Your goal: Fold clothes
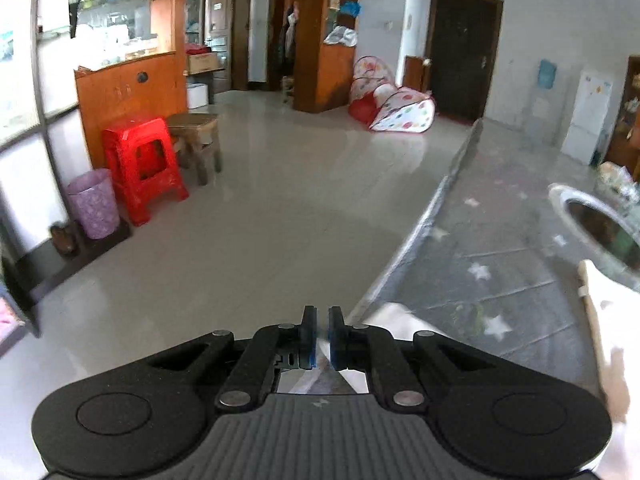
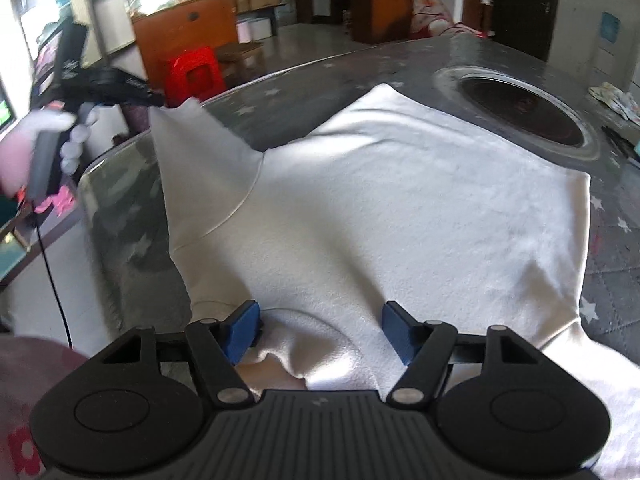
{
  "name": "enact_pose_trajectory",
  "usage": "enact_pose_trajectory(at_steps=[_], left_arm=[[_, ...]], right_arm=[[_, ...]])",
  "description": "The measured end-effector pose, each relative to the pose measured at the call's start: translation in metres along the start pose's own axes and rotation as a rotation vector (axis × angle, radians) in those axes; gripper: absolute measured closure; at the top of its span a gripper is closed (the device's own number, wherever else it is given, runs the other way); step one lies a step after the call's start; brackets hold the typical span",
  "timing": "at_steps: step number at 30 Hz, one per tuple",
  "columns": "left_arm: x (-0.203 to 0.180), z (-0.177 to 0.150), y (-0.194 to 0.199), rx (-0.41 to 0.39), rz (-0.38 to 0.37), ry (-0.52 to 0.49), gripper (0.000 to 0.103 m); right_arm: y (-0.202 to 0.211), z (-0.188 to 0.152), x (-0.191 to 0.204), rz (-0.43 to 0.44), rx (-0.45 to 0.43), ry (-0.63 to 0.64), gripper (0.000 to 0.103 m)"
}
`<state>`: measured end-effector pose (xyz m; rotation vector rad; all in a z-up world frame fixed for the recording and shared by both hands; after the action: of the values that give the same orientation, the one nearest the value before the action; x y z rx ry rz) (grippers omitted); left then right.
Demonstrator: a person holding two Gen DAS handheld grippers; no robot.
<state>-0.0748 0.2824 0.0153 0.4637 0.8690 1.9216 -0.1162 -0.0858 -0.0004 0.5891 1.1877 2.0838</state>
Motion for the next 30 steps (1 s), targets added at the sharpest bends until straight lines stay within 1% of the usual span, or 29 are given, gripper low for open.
enact_pose_trajectory(at_steps=[2,5,7,9,13,15,16,17,20,22,24,25,30], left_arm=[[0.000,0.000,0.002,-0.006,0.031,-0.008,0.095],[-0.008,0.007,0.010,-0.018,0.008,-0.009,0.095],[-0.029,0.009,0.020,-0.028,-0.082,-0.055,0.095],[-0.059,0.008,0.027,-0.016,-0.197,-0.130,0.095],[-0.127,-0.002,0.030,0.039,-0.405,-0.257,0.095],[-0.157,-0.007,0.026,0.071,-0.478,-0.305,0.095],[-0.170,-0.009,0.021,0.084,-0.493,-0.323,0.095],[-0.184,-0.011,0.017,0.097,-0.509,-0.340,0.095],[-0.208,-0.013,-0.004,0.158,-0.543,-0.352,0.095],[-0.218,-0.014,-0.016,0.184,-0.564,-0.370,0.095],[-0.222,-0.014,-0.022,0.176,-0.527,-0.390,0.096],[-0.223,-0.012,-0.024,0.159,-0.523,-0.396,0.096],[-0.224,0.002,-0.036,0.144,-0.464,-0.389,0.096]], right_arm=[[0.004,-0.001,0.000,0.009,-0.001,0.005,0.034],[0.013,0.002,-0.005,0.024,-0.033,-0.020,0.034],[0.023,0.006,-0.012,0.019,-0.073,-0.042,0.034],[0.028,0.010,-0.021,-0.007,-0.095,-0.062,0.034],[0.026,0.008,-0.044,-0.062,-0.104,-0.133,0.034],[0.024,0.003,-0.056,-0.083,-0.098,-0.173,0.034],[0.023,0.000,-0.061,-0.093,-0.093,-0.187,0.034],[0.022,-0.004,-0.065,-0.100,-0.089,-0.199,0.034],[0.020,-0.015,-0.072,-0.107,-0.075,-0.223,0.034],[0.019,-0.020,-0.075,-0.104,-0.068,-0.231,0.034],[0.019,-0.022,-0.076,-0.098,-0.070,-0.233,0.034],[0.019,-0.023,-0.076,-0.095,-0.072,-0.233,0.034],[0.015,-0.020,-0.075,-0.094,-0.071,-0.215,0.032]])
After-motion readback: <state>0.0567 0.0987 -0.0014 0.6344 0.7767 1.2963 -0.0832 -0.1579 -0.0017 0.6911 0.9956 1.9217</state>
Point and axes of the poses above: each gripper's, at about its wrist camera, not at the fingertips, and y roughly against the way its jaws point, x to its left, z to its top, the point moved 4 cm from there along -y, roughly the way its jaws point, and after that the axes turned 8 degrees about x, right-handed, at the moved point
